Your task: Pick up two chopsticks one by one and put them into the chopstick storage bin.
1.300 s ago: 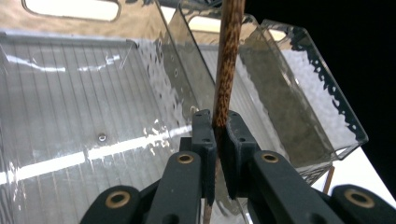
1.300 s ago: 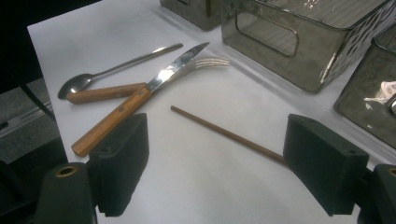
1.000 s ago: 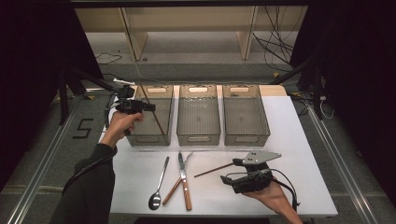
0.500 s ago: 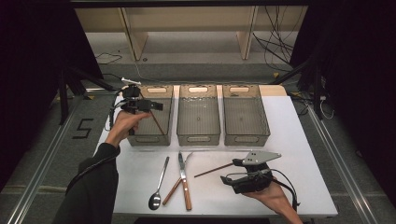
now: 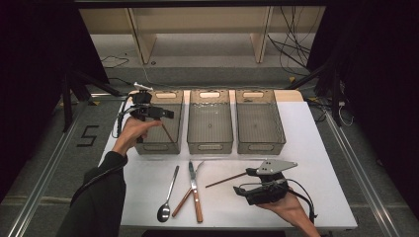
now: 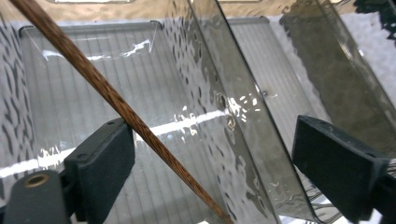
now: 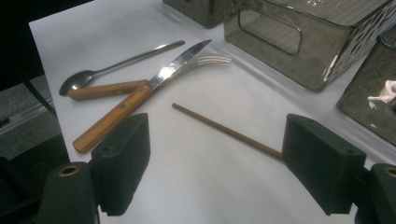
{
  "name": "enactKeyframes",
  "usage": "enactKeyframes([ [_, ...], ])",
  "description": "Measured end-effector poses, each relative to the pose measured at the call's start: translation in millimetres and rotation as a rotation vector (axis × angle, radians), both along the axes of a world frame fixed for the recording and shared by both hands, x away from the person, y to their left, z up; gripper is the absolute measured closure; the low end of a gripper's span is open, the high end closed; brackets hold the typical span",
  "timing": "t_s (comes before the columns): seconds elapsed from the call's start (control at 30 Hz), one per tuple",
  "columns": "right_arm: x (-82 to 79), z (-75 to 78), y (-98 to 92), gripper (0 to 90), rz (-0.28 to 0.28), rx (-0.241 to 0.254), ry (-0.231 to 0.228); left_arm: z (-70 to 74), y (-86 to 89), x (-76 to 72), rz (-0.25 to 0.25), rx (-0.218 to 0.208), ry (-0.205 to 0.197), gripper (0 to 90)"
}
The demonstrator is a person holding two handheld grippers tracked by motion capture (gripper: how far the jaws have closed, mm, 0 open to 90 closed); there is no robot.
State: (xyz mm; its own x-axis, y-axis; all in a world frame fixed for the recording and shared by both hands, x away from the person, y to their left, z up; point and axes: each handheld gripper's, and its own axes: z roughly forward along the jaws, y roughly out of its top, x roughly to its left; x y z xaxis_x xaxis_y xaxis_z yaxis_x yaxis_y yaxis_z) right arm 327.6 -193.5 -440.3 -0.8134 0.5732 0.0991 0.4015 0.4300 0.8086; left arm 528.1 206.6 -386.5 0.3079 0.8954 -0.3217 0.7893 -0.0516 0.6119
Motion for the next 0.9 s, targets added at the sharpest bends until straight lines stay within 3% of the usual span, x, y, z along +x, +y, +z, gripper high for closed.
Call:
enactKeyframes([
  [0.23, 0.0, 0.1, 0.1, 24.5, 0.001, 0.001, 0.000, -4.0, -2.5, 1.5, 0.014, 0.075, 0.022, 10.3],
  [0.47, -0.1, 0.2, -0.1, 24.5, 0.003, 0.000, -0.003, -7.8, 0.9, 2.1, 0.025, 0.096, 0.052, 10.2],
  [0.9, 0.8, 0.5, -0.6, 24.5, 0.000, 0.002, -0.002, -1.8, 12.1, -15.0, 0.014, 0.035, 0.012, 10.2],
])
